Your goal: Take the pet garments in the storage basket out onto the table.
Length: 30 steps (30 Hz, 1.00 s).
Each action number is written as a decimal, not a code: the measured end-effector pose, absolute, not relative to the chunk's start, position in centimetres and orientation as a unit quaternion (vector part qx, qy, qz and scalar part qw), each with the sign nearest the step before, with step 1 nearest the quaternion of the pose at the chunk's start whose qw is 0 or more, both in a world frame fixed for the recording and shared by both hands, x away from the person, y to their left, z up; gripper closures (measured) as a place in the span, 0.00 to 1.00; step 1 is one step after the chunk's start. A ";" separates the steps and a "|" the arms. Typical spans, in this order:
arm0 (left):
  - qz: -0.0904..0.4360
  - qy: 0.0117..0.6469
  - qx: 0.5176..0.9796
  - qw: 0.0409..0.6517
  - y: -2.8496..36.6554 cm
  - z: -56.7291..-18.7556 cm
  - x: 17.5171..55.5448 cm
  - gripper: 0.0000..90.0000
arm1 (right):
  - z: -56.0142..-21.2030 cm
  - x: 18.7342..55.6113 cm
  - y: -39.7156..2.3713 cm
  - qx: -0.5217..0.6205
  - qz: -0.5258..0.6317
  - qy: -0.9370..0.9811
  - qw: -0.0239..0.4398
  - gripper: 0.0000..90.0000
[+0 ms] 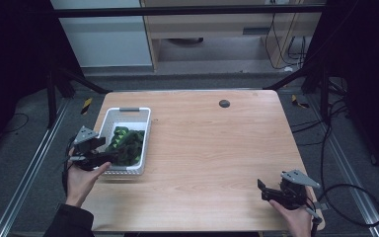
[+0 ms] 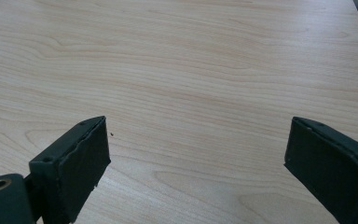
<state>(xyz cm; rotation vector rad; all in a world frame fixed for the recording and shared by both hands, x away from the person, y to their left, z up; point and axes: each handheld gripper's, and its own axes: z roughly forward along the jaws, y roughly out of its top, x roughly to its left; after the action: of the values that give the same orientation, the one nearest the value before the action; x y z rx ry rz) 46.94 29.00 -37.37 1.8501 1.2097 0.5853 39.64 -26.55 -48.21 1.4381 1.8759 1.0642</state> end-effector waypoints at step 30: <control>0.219 0.468 0.786 0.339 28.4 -36.5 51.1 0.18 | -48.3 39.8 -26.6 0.532 0.392 0.700 0.269 0.07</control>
<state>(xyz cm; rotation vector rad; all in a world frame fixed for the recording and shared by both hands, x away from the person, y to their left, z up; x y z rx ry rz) 51.06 28.45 -36.54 2.0471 1.2198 0.5693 39.79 -26.61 -48.33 1.4351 1.8877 1.0581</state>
